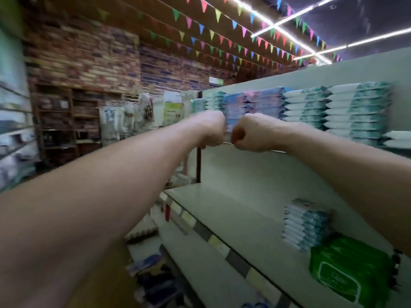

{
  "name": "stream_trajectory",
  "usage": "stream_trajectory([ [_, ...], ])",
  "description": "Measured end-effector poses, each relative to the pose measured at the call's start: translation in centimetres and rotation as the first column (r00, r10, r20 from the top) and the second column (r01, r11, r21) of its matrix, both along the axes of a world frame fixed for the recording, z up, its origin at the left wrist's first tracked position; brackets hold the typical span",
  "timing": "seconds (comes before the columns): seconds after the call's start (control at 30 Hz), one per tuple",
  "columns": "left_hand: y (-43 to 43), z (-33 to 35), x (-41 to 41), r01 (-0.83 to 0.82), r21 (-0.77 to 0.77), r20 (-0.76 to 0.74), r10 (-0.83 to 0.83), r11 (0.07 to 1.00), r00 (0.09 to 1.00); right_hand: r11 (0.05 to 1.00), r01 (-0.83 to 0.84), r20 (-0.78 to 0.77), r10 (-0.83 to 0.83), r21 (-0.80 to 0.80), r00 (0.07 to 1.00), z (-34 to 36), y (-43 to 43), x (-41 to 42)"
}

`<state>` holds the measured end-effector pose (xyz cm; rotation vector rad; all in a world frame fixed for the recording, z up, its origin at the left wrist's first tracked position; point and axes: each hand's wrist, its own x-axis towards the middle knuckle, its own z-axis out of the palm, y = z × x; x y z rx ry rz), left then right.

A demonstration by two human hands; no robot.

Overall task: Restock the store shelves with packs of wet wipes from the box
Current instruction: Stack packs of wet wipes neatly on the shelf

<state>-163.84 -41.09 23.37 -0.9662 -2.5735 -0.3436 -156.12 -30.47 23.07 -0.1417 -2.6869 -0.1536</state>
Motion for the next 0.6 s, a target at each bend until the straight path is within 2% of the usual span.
stream_trajectory([
  [0.3, -17.0, -4.8, -2.8, -0.329, -0.137, 0.054, 0.339, 0.934, 0.939, 0.949, -0.306, 0.152, 0.314, -0.071, 0.937, -4.8, -16.3, -7.2],
  [0.6, -37.2, -12.4, -4.5, -0.587, -0.25, 0.202, 0.634, 0.77, 0.746, 0.831, -0.529, 0.296, 0.557, -0.175, 0.776, -11.6, -36.3, -11.9],
])
